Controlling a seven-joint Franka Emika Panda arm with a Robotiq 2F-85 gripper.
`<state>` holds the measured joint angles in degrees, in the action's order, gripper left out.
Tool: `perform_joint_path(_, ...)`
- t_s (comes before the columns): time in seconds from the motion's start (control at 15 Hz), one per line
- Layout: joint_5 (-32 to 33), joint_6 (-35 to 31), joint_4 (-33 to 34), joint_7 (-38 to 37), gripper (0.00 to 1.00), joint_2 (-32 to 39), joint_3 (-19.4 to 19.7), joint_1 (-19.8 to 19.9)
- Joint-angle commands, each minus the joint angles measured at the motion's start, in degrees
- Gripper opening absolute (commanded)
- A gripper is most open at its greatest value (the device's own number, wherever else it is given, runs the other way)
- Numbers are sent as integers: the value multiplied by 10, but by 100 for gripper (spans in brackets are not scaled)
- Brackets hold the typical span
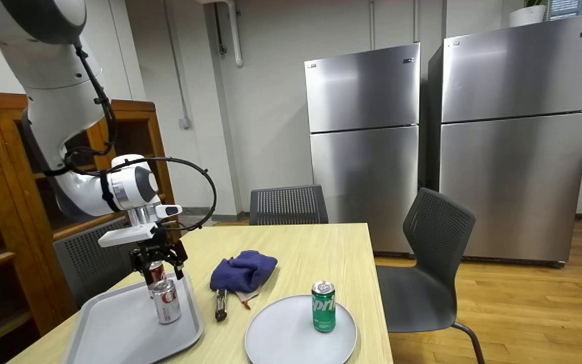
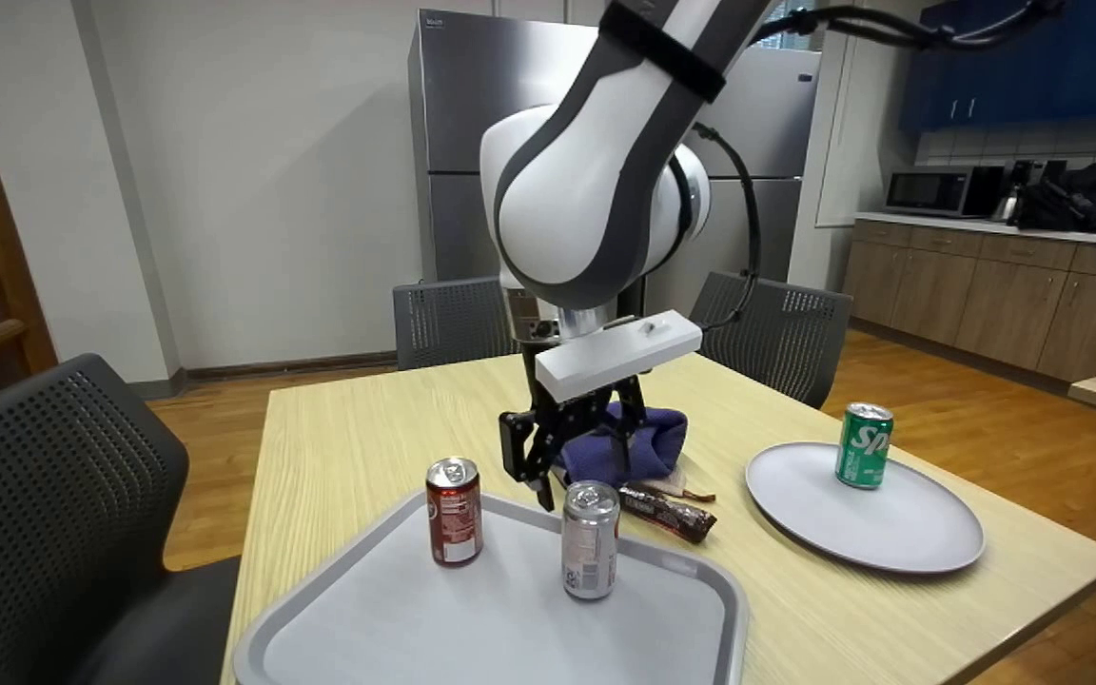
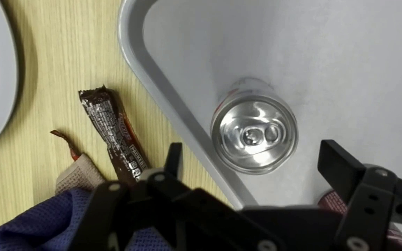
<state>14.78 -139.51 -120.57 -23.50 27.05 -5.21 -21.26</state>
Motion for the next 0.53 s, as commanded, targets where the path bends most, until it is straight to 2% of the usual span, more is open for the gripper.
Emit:
perform_joint_path(0.0,-6,-1,-17,0,100,-36,12,9)
perform_joint_path(0.47,4,-15,-67,-31,100,-94,51,34)
